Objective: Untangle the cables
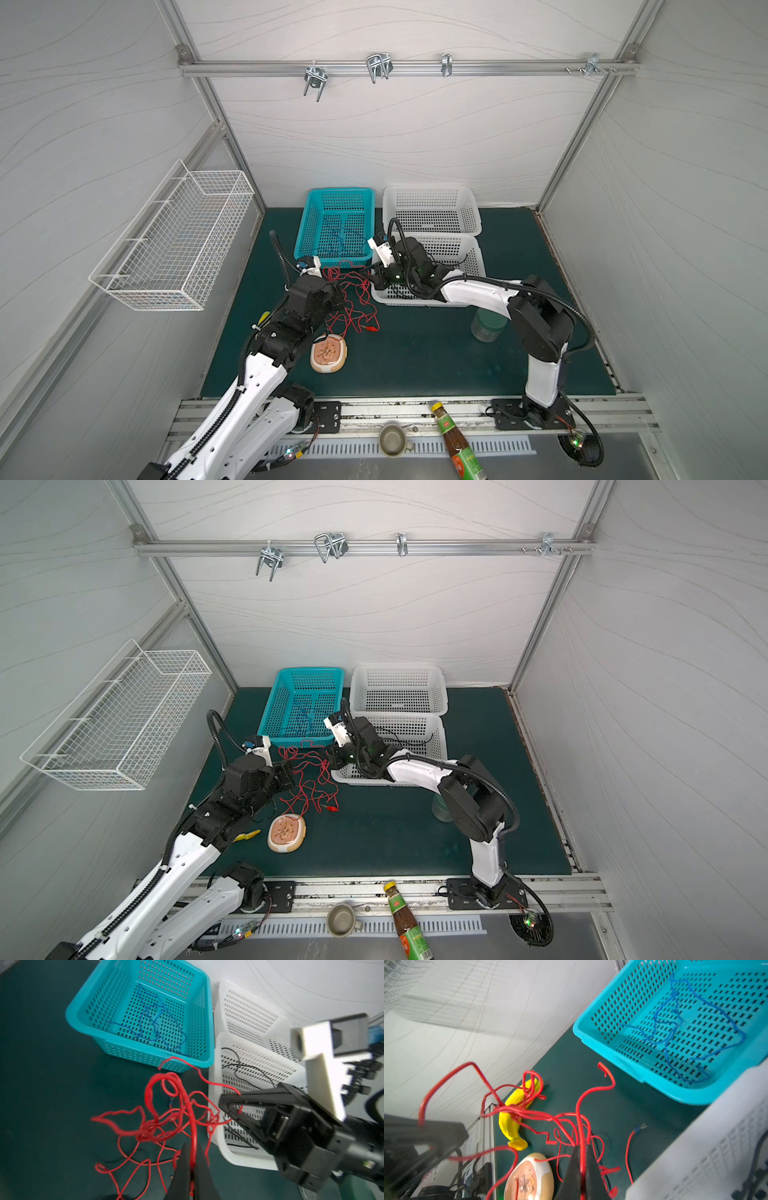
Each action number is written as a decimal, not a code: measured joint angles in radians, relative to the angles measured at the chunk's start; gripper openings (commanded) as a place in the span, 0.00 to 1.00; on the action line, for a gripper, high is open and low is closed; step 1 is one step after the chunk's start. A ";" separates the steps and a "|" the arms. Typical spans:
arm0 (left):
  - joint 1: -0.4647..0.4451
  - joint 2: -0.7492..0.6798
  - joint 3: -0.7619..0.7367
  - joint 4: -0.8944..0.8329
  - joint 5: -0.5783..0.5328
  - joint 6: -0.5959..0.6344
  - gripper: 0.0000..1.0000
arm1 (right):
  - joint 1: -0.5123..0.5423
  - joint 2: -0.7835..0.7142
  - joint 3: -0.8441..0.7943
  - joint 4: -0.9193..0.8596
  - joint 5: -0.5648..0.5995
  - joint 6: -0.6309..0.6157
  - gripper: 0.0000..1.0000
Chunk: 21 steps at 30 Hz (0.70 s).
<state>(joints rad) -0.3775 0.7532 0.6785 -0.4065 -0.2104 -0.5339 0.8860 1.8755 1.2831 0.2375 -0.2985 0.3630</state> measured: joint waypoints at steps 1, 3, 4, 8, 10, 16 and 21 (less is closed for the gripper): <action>0.002 0.006 0.000 -0.013 -0.024 -0.002 0.00 | 0.000 -0.018 -0.013 -0.014 0.013 -0.013 0.00; 0.007 0.022 0.000 -0.032 -0.069 -0.010 0.00 | 0.000 -0.064 -0.039 -0.036 0.040 -0.037 0.00; 0.010 0.031 0.000 -0.044 -0.091 -0.017 0.00 | 0.000 -0.092 -0.055 -0.045 0.057 -0.049 0.00; 0.031 0.064 0.000 -0.079 -0.151 -0.031 0.00 | 0.000 -0.208 -0.120 -0.059 0.120 -0.088 0.00; 0.044 0.074 0.000 -0.089 -0.165 -0.039 0.00 | -0.003 -0.267 -0.157 -0.062 0.152 -0.106 0.00; 0.066 0.080 0.000 -0.100 -0.176 -0.047 0.00 | -0.027 -0.401 -0.259 -0.068 0.216 -0.135 0.00; 0.082 0.080 0.000 -0.101 -0.167 -0.047 0.00 | -0.062 -0.511 -0.340 -0.087 0.247 -0.153 0.00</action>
<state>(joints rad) -0.2955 0.8337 0.6785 -0.5076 -0.3775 -0.5804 0.8238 1.3643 0.9436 0.1501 -0.0517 0.2104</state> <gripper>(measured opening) 0.052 0.054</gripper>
